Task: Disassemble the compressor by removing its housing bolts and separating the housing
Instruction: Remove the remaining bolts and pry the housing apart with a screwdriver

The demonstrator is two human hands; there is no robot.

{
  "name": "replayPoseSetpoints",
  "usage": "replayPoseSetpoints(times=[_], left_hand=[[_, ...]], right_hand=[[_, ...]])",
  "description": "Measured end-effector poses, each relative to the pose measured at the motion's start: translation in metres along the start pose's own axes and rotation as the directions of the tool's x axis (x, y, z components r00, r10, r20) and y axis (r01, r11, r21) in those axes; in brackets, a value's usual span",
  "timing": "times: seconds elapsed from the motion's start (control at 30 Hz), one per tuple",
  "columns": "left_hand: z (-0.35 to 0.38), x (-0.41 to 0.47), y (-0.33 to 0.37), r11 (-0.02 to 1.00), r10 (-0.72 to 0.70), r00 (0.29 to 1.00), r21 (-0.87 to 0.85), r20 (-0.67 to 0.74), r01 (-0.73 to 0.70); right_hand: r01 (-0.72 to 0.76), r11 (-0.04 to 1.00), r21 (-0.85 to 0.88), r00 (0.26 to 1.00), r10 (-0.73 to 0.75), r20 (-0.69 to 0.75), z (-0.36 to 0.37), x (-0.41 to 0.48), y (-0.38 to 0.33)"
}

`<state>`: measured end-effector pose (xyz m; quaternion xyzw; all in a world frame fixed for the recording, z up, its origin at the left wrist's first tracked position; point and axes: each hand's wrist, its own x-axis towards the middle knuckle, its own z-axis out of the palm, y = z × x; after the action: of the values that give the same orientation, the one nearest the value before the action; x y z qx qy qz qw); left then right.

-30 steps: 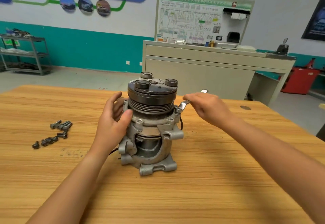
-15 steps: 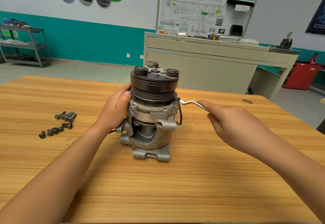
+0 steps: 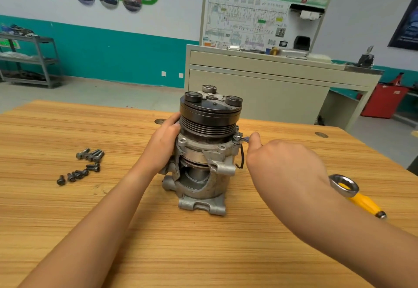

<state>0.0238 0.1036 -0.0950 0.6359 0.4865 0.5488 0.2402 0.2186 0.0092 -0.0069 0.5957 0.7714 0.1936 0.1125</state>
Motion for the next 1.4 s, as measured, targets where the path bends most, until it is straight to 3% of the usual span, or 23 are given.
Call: replayPoseSetpoints(times=[0.17,0.27,0.33,0.5,0.67,0.73,0.8,0.87,0.93,1.13,1.4], left_hand=[[-0.001,-0.001,0.001,0.998,-0.034,0.999,0.048,-0.014,0.034],[0.003,-0.005,0.001,0.996,-0.077,0.990,0.032,-0.118,0.081],[0.004,-0.009,0.002,0.992,-0.124,0.978,-0.021,-0.165,0.122],[0.000,-0.023,0.003,0.989,-0.142,0.983,-0.058,-0.121,0.135],[-0.008,-0.042,-0.012,0.971,-0.206,0.971,-0.150,-0.121,0.187],[-0.006,-0.051,-0.013,0.969,-0.228,0.967,-0.127,-0.110,0.213],[-0.004,-0.056,-0.013,0.970,-0.225,0.969,-0.120,-0.105,0.212],[-0.001,-0.057,-0.014,0.975,-0.206,0.972,-0.106,-0.110,0.195],[0.000,-0.059,-0.014,0.981,-0.180,0.977,-0.100,-0.117,0.169],[0.004,-0.062,-0.017,0.983,-0.150,0.976,-0.129,-0.157,0.130],[0.010,-0.064,-0.024,0.994,-0.093,0.956,0.024,-0.279,0.104]], right_hand=[[0.043,0.992,-0.117,0.996,-0.052,-0.074,0.008,-0.002,0.006],[0.095,0.980,-0.175,0.980,-0.123,-0.156,0.016,0.009,0.025],[0.153,0.971,-0.186,0.961,-0.190,-0.203,0.019,0.023,0.046],[0.326,0.912,-0.250,0.877,-0.390,-0.280,0.027,0.066,0.089],[0.460,0.888,0.003,0.752,-0.387,-0.534,0.050,0.098,0.069],[0.477,0.867,0.144,0.703,-0.278,-0.655,0.062,0.098,0.060],[0.442,0.823,0.358,0.695,-0.062,-0.716,0.074,0.090,0.054],[0.386,0.699,0.602,0.701,0.202,-0.684,0.080,0.077,0.055],[0.358,0.633,0.686,0.723,0.277,-0.633,0.084,0.059,0.060],[0.270,0.812,0.517,0.856,0.043,-0.516,0.076,0.011,0.062],[0.092,0.916,0.391,0.926,0.066,-0.372,0.057,0.006,0.051]])
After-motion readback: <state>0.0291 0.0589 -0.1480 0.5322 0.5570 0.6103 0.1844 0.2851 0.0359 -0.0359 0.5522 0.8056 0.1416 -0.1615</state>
